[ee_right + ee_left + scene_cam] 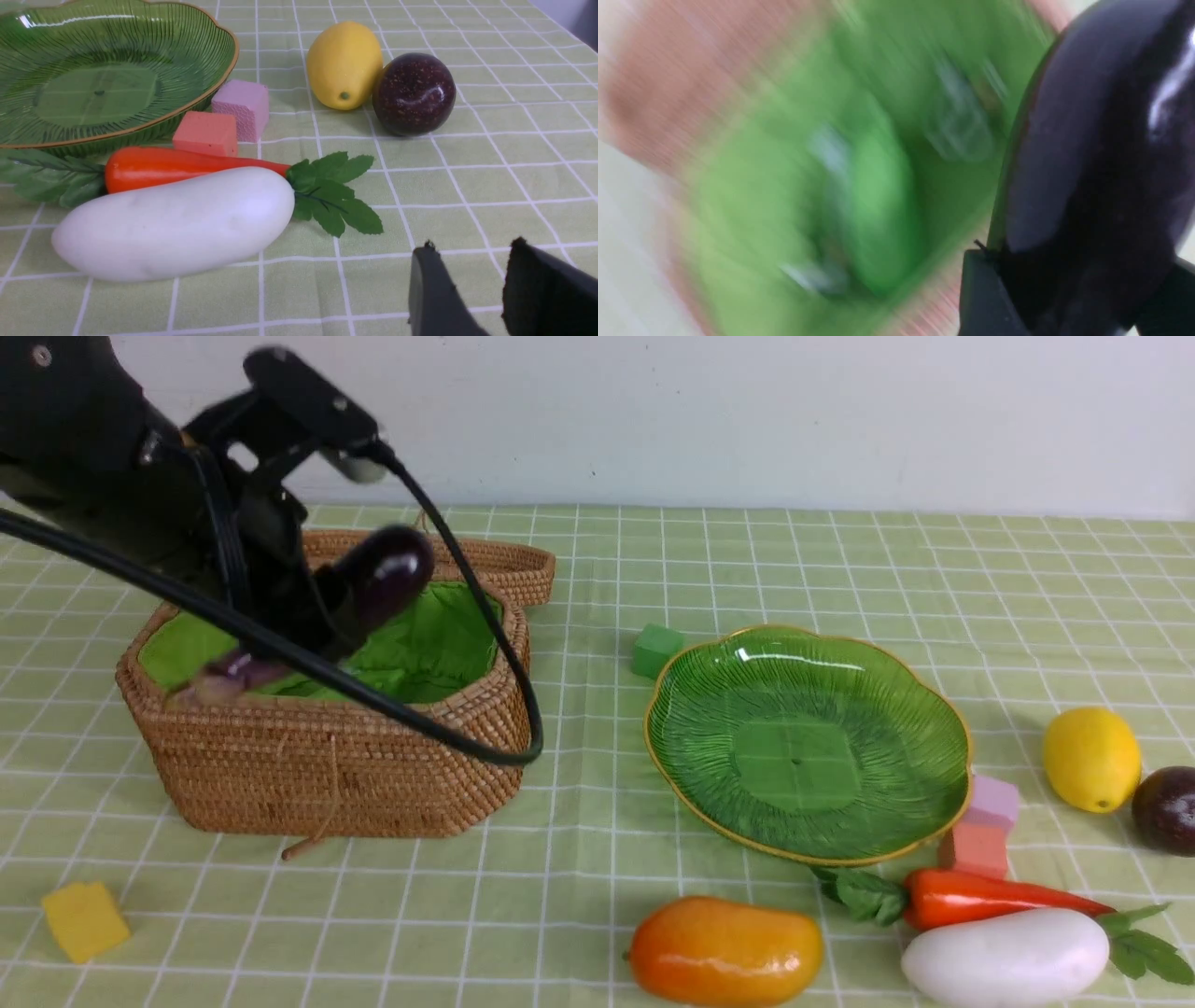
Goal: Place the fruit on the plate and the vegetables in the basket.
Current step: Use the left arm to grab an eggplant and put it into the left basket
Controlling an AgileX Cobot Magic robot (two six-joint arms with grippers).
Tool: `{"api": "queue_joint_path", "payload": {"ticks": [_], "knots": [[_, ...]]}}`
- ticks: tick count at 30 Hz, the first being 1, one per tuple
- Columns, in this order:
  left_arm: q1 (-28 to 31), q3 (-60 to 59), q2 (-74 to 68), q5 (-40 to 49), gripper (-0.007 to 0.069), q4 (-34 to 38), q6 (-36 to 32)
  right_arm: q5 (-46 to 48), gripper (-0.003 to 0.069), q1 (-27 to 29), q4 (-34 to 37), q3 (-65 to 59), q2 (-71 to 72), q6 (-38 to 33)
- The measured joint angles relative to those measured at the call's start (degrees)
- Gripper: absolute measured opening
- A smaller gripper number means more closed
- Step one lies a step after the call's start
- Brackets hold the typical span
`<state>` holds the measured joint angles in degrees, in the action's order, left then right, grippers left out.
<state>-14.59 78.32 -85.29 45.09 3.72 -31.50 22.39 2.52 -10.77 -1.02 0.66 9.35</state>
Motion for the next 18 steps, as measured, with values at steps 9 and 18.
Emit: {"api": "queue_joint_path", "payload": {"ticks": [9,18], "knots": [[0.0,0.1,-8.7,-11.9,0.0379,-2.1,0.0,0.0,0.024,0.0,0.0,0.0,0.0,0.0],[0.0,0.1,-10.8,-13.0,0.0487,-2.1,5.0,0.0,0.024,0.0,0.0,0.0,0.0,0.0]]}}
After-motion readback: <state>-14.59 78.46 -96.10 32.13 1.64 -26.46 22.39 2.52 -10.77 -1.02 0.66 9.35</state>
